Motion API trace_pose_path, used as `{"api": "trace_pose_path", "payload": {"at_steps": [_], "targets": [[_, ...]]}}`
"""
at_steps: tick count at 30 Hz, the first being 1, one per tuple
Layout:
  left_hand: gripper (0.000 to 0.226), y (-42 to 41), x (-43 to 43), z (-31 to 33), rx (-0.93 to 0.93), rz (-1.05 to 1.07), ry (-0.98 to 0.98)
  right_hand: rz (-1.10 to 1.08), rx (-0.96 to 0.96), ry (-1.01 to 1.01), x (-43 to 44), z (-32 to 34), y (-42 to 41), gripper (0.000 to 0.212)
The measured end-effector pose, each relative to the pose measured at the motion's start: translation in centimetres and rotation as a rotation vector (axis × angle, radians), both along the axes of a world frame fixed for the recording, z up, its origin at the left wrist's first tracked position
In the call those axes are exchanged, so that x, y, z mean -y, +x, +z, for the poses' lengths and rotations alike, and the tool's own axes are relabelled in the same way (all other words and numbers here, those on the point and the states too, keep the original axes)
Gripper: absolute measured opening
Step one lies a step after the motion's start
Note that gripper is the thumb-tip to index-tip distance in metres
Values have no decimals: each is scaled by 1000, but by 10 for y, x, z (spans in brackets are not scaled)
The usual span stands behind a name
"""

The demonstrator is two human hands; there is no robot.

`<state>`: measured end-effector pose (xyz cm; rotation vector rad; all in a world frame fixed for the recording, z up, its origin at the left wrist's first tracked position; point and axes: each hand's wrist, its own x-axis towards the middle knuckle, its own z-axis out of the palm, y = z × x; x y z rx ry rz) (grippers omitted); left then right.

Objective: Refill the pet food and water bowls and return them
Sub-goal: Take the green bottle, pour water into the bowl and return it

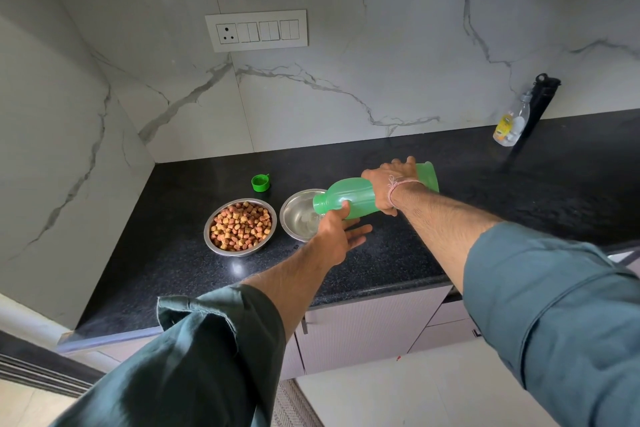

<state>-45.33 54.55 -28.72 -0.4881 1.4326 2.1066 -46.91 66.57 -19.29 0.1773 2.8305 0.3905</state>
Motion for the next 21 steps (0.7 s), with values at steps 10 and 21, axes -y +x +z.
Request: {"api": "trace_pose_path", "payload": {"at_steps": [10,21], "targets": [[36,-5,4,-5,23,-18,27,0,9,26,6,-1,-3,87],[30,-12,9,-7,17,-42,42,1,-3,47,10,1,-8,86]]}}
